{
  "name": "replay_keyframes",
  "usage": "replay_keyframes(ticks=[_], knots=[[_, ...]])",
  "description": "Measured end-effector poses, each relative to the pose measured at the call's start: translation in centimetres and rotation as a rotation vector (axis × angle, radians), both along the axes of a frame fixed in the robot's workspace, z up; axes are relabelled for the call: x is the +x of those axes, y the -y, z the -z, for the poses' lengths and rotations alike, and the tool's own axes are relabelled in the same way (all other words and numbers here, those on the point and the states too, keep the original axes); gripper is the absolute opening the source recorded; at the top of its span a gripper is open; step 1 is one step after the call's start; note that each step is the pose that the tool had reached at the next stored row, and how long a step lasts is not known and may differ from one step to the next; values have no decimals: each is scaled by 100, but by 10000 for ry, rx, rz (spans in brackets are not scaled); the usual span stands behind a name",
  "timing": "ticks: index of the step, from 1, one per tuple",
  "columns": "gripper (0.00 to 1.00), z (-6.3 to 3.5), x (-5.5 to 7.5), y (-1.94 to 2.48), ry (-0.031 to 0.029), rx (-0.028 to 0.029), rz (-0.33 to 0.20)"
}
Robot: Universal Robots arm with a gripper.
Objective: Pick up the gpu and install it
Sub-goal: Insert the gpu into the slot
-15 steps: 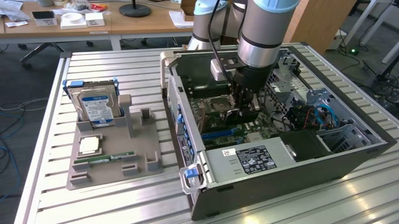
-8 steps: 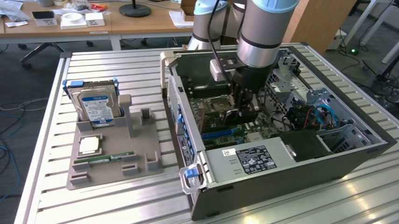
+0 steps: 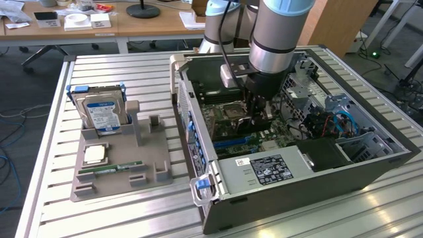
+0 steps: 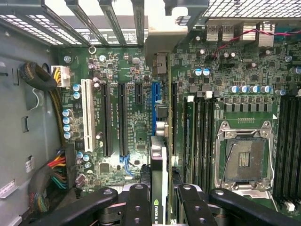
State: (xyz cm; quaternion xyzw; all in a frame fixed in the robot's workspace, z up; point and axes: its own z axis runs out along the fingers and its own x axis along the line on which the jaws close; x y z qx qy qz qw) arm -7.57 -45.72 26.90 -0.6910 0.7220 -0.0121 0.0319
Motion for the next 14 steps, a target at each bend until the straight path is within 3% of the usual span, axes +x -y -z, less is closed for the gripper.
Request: replay_keyframes(ticks=[14], knots=[[27,4,-68,18,1,0,1]])
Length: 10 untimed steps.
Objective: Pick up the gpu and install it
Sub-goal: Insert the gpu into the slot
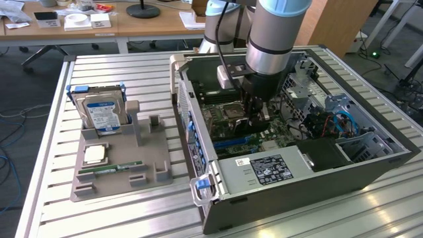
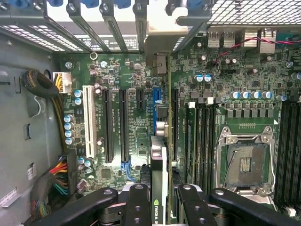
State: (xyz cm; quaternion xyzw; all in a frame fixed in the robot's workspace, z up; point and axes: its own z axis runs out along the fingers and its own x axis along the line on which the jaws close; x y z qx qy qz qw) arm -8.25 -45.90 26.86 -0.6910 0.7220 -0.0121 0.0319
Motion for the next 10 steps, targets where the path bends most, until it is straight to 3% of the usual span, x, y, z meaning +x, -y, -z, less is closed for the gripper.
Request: replay_keyframes(ticks=[10], knots=[[27,0,-42,17,1,0,0]])
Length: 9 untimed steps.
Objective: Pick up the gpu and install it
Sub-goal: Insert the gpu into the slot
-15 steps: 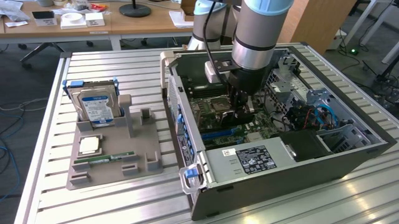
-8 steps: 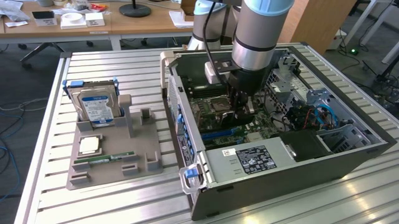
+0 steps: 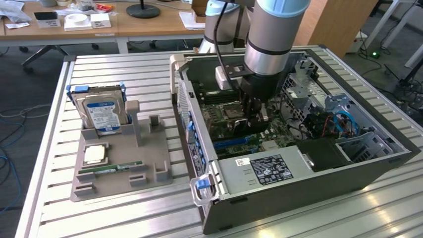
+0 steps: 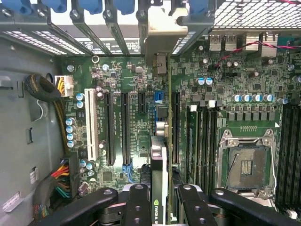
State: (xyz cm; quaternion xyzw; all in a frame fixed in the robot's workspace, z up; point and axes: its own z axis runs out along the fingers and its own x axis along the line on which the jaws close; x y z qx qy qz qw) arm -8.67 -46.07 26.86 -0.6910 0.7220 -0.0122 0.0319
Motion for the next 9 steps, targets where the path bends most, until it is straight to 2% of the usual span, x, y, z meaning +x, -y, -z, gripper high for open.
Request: replay_keyframes(ticks=[9], knots=[[27,0,-43,10,10,0,0]])
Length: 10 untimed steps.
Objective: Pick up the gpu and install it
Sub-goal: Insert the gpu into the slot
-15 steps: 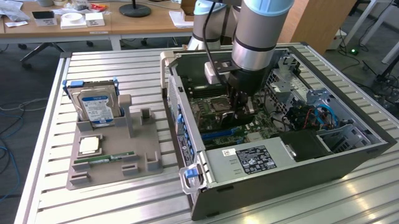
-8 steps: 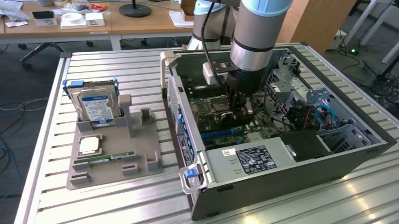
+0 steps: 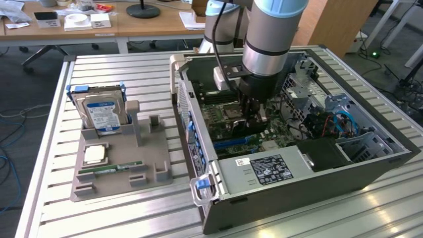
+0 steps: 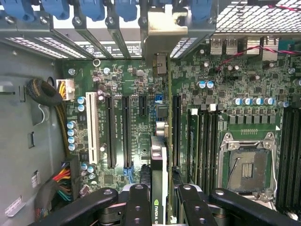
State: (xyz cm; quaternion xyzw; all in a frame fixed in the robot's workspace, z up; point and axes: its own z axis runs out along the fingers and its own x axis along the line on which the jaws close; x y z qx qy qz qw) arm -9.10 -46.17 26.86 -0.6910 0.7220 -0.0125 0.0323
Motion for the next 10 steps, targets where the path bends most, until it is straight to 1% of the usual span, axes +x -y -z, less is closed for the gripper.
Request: replay_keyframes(ticks=[4,10], knots=[[27,0,-25,1,15,1,-1],[27,0,-49,1,19,0,0]])
